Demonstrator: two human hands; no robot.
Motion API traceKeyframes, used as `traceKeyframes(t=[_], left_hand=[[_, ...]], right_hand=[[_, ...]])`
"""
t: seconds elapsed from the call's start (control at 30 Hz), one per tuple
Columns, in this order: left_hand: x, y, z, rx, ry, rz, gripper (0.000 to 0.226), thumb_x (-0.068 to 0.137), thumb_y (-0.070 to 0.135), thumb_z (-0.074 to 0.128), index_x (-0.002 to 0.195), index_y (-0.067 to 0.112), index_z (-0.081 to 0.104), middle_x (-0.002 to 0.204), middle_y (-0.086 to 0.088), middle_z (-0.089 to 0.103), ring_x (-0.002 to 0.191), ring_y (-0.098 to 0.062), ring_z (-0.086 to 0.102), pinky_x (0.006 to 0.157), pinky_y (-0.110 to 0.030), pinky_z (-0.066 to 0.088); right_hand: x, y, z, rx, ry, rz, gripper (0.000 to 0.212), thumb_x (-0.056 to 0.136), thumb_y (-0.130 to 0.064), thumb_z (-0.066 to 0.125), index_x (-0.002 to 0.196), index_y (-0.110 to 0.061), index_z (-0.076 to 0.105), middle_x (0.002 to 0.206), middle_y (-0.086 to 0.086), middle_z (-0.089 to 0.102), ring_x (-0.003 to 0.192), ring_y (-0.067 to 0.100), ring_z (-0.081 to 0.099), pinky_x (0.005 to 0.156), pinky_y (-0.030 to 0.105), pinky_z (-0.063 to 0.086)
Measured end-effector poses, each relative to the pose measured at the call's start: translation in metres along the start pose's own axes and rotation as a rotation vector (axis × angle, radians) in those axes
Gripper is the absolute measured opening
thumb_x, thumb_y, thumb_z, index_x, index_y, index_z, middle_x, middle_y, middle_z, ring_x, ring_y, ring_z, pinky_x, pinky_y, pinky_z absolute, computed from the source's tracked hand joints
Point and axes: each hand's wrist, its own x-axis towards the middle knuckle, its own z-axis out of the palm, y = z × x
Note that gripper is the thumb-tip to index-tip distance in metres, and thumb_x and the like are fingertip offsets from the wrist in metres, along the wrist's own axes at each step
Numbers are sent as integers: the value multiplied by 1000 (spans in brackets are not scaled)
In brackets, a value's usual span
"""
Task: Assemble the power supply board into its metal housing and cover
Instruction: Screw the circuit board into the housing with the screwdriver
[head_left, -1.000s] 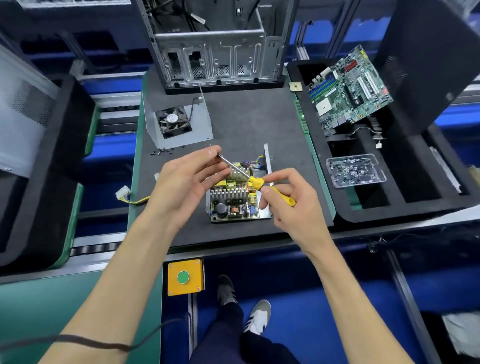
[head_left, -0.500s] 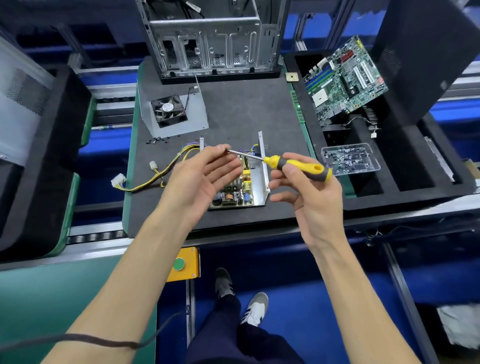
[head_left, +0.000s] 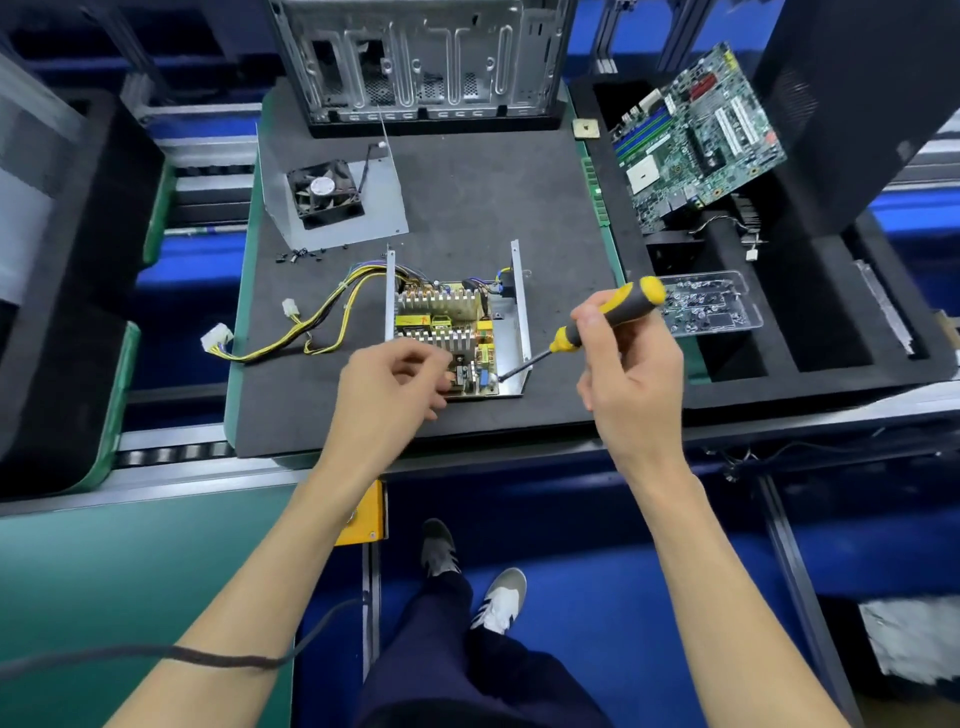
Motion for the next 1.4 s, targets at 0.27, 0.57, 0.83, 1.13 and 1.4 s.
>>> traceKeyframes(t=[0.27,0.57,0.83,1.13,1.4], left_hand=[[-12,-26,23,490,-114,117,23,93,15,64,115,19,70,96,8,67,87,-11,64,87,-35,54],[-8,-25,21,562,-112,148,27,96,17,60,120,18,72,112,3,70,106,-18,63,93,-39,53],[-4,-25,20,587,-100,142,23,95,18,61,113,19,75,108,5,72,101,-16,64,88,-33,52],[-2,-25,19,587,-103,115,21,95,20,62,111,23,75,105,6,74,99,-14,66,88,-30,52],[-2,-24,18,596,-105,109,21,94,21,63,111,24,75,105,7,74,97,-14,66,88,-33,54]], right_hand=[[3,34,15,-257,-178,-90,21,102,-39,56,94,-19,59,78,8,59,67,23,50,61,33,44],[6,49,20,-283,-247,-113,16,103,-42,56,92,-30,56,84,-1,60,68,16,50,60,14,40],[7,50,19,-289,-268,-123,13,103,-39,57,91,-35,54,83,-3,59,68,16,50,60,16,40],[8,50,19,-282,-292,-130,13,103,-36,58,91,-33,55,79,-6,55,67,14,49,59,13,38],[9,51,19,-277,-290,-125,15,103,-36,59,91,-26,56,77,-7,54,66,13,48,59,12,37]])
